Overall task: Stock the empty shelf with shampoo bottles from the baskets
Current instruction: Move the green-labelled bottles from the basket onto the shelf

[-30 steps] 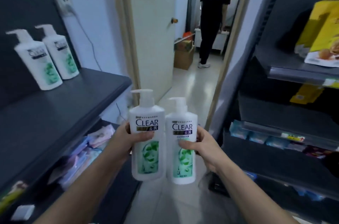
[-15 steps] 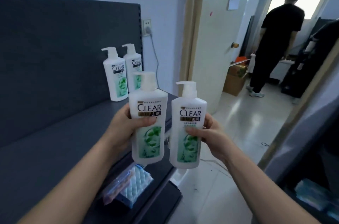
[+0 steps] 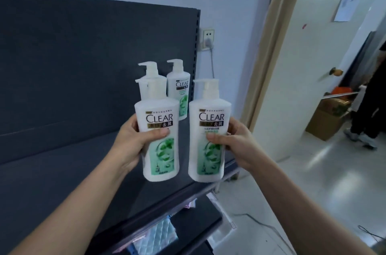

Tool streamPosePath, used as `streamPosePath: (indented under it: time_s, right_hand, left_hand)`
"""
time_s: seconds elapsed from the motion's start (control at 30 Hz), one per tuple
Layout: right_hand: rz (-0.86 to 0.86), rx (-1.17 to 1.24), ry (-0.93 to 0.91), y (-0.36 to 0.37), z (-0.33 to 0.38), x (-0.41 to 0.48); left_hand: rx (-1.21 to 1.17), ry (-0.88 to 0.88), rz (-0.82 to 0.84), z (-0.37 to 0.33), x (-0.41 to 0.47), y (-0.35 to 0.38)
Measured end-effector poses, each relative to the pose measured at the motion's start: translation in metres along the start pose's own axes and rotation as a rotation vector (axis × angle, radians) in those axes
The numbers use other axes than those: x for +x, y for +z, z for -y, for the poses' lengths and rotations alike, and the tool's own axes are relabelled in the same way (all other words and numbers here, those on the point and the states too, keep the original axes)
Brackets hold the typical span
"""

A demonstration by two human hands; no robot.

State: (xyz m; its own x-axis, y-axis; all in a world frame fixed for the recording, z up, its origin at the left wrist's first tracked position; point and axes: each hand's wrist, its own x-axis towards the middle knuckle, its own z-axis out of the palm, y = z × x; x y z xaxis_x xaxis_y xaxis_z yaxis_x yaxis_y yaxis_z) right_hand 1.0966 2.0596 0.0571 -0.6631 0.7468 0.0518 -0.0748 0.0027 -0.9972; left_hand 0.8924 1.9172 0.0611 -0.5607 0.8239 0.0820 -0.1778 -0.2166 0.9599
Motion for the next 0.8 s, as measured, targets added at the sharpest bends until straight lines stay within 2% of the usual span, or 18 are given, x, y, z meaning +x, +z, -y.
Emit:
streamPosePath:
  time_s: [0.37, 0.8]
  right_hand:
    - [0.216, -0.036, 0.000, -0.024, -0.007, 0.101]
    - [0.225, 0.004, 0.018, -0.006, -0.038, 0.171]
  left_hand:
    - [-0.018, 0.063, -0.221, 0.013, 0.037, 0.020]
    - [0.063, 0.055, -0.182, 0.027, 0.075, 0.005]
